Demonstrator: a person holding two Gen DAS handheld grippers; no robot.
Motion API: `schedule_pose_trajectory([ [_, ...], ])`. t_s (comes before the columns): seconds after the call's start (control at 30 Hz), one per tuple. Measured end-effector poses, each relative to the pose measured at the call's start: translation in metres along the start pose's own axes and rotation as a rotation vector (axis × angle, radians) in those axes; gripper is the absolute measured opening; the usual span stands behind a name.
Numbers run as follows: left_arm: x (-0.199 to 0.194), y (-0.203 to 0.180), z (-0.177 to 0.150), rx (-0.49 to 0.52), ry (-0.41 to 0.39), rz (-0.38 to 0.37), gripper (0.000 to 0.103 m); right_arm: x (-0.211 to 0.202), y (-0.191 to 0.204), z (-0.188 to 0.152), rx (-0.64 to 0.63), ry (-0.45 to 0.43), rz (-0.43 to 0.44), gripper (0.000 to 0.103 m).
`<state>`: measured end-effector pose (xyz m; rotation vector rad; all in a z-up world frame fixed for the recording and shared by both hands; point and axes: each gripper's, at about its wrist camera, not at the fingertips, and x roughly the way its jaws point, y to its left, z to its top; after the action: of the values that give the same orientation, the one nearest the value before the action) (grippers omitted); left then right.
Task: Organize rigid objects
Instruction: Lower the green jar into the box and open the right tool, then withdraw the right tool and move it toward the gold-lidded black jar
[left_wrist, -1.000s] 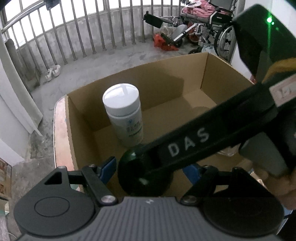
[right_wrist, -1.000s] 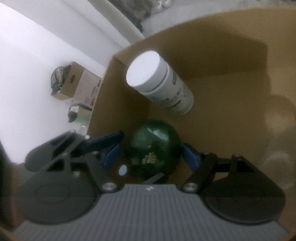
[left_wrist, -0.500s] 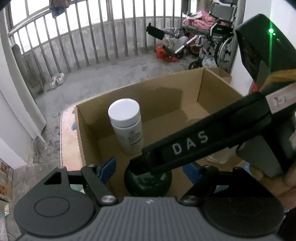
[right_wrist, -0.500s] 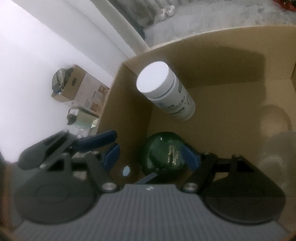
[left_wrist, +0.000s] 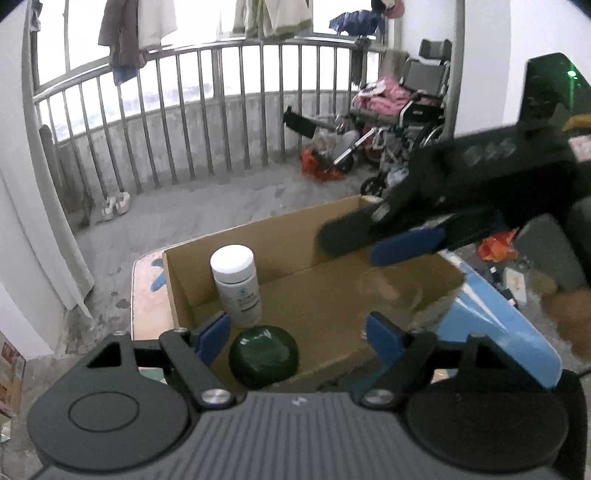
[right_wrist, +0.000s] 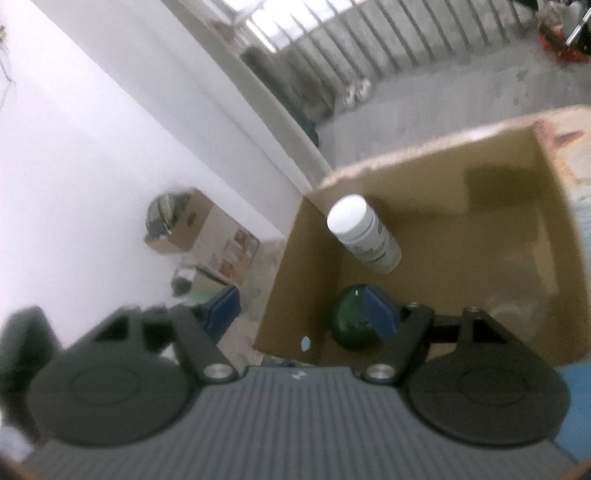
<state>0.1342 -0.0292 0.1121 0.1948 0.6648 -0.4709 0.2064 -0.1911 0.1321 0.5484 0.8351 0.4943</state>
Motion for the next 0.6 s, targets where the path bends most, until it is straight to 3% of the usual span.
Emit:
schedule_pose_trajectory([
  [0.17,-0.018,-0.005,-0.021,-0.012,-0.024,-0.021,0.084,-0.063,-0.002,-0.017,-0.017,-0.084,0.005,0.074],
  [0.33,-0.022,-0.008,-0.050,-0.028,-0.002,-0.071,0.085,-0.118,-0.016,-0.056,-0.021,-0.147,-0.032,0.074],
  [0.47,-0.015,-0.022,-0.078,-0.005,0.054,-0.122,0.085,-0.137,-0.037,-0.101,0.012,-0.153,-0.090,0.074],
  [0.6,0.000,-0.043,-0.105,0.026,0.130,-0.180,0.085,-0.126,-0.064,-0.146,0.076,-0.111,-0.130,0.073],
])
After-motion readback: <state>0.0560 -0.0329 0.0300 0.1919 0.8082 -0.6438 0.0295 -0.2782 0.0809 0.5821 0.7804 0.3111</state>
